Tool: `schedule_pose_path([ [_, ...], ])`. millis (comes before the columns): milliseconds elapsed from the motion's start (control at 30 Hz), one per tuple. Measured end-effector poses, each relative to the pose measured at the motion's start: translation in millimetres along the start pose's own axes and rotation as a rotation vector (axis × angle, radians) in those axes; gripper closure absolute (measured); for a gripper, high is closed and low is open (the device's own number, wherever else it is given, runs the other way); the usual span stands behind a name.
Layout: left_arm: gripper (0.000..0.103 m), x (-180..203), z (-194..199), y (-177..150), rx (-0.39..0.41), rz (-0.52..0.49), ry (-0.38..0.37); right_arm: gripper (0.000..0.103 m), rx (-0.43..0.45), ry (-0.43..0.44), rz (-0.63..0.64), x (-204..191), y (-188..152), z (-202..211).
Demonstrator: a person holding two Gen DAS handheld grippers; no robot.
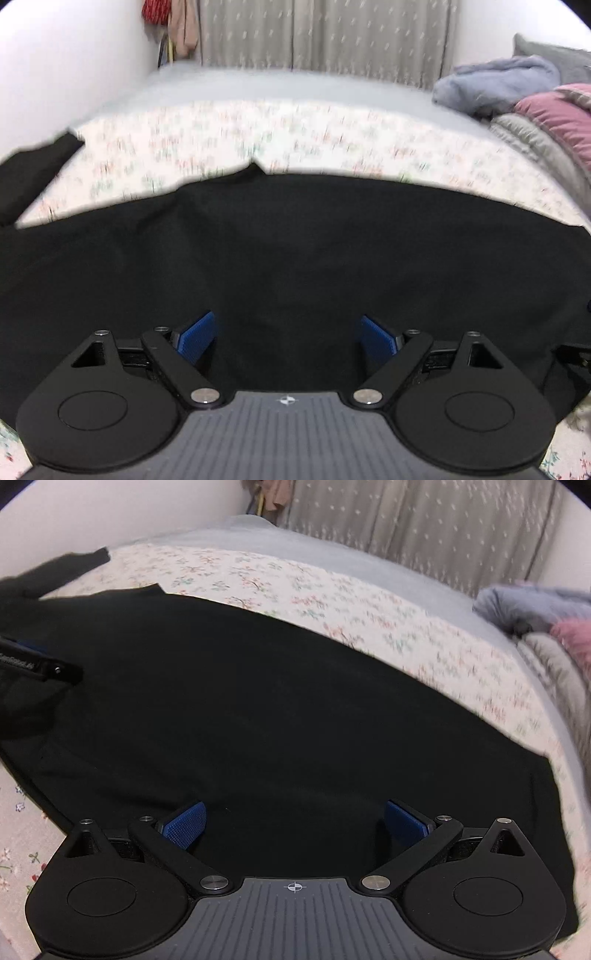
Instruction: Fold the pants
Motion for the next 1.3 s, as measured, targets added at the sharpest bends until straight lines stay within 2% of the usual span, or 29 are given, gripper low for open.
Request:
schedule_pose_path([
  [100,0.003,-0.4,6.4,-2.5,0.018,-0.046,0.017,0.0,-0.01,-0.021,-0.054,12.4,-2.4,0.6],
  [200,0.003,-13.6,-6.6,-14.2,-0.058,-0.011,0.033,0.0,-0.013,-0.028,-0.077,20.9,-6.4,4.1],
  [367,0.003,-27.0,-5.1,-17.1,-0.046,0.001,0.036,0.0,-0.018,-0.058,-0.144,49.4,-19.7,9.0],
  [533,0.003,-36.5,6.1,-20.6,-0.058,0.016,0.042,0.0,-0.013,-0.129,-0.219,95.9,-36.9,18.7],
  [667,0.003,-49.3,12.6,-27.0,-0.071,0.02,0.068,0.0,-0.015,-0.221,-0.287,135.0,-53.3,26.6],
  [800,0.003,-66.4,18.5,-28.9,-0.076,0.066,0.105,0.0,-0.021,-0.293,-0.383,163.0,-63.7,35.3],
  [967,0.004,-86.8,25.6,-25.3,-0.057,0.1,0.176,0.0,-0.032,-0.333,-0.348,149.0,-56.7,35.4],
  [1133,0.004,-108.6,23.6,-25.4,-0.071,0.156,0.23,0.0,-0.037,-0.317,-0.298,137.9,-52.6,36.1],
  [1300,0.003,-113.1,21.1,-28.5,-0.083,0.174,0.235,0.0,-0.028,-0.268,-0.307,127.3,-47.0,36.1],
])
Point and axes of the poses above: each gripper's, at about its wrist camera, not at the fingertips, and z roughly against the way its jaws point, x to its right, y to its top, the point moved 3 cm from there along -z, roughly the way its jaws point, and after that the axes turned 9 degrees about x, right-handed, at the moved point
